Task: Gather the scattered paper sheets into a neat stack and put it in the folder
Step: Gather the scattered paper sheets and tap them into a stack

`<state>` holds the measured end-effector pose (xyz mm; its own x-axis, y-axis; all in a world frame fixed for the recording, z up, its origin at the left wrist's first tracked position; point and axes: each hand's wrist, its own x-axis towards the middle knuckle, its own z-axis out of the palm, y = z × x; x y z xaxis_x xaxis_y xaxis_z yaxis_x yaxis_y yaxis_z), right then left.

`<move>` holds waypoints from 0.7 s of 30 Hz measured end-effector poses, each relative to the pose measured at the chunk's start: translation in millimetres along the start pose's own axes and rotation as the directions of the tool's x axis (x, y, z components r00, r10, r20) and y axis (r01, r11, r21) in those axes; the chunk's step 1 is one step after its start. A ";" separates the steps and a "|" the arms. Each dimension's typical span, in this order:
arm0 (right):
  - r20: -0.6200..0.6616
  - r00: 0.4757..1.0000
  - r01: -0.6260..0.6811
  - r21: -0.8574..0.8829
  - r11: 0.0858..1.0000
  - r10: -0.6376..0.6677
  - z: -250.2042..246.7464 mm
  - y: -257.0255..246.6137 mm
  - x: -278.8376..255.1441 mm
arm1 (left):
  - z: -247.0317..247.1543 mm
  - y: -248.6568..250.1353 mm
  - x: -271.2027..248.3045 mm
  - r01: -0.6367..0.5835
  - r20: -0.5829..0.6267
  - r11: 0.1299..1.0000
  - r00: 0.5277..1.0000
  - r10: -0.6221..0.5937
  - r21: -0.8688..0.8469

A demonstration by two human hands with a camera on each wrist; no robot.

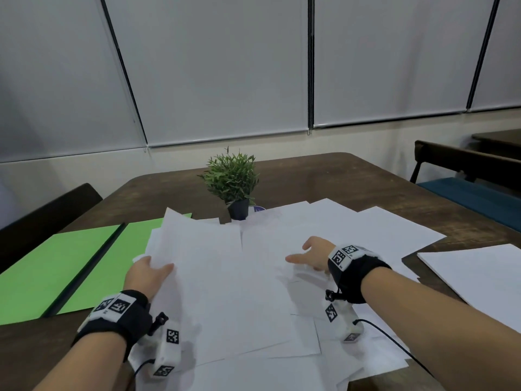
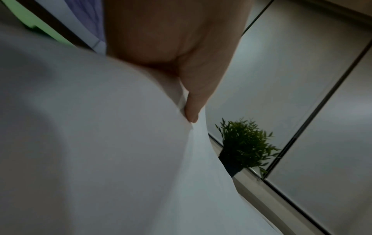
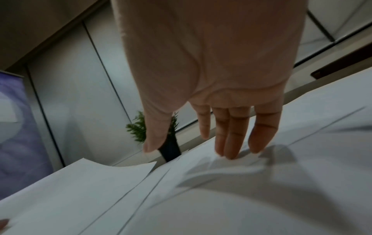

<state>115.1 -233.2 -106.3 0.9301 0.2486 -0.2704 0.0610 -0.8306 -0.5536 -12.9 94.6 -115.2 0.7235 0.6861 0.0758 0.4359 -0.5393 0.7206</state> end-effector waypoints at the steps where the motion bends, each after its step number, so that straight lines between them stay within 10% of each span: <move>1: 0.018 1.000 -0.004 -0.046 0.999 0.004 6.6 -5.4 -1.3 | -3.1 -8.9 0.4 0.028 0.012 1.000 1.000 -0.028 -0.003; 8: 0.086 0.989 -0.081 -0.352 0.933 0.119 27.8 -13.0 -5.9 | -1.8 -34.2 2.3 0.138 0.116 0.990 0.984 -0.138 0.006; 21: 0.022 0.996 -0.080 -0.276 0.958 0.089 24.8 -16.4 -1.6 | 12.5 -30.9 -2.4 0.059 0.096 0.989 0.994 -0.046 -0.135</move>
<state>103.6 -207.6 -116.4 0.9236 0.1845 -0.3360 0.0844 -0.9529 -0.2913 -21.4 103.5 -146.3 0.7505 0.6604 -0.0236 0.4012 -0.4270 0.8104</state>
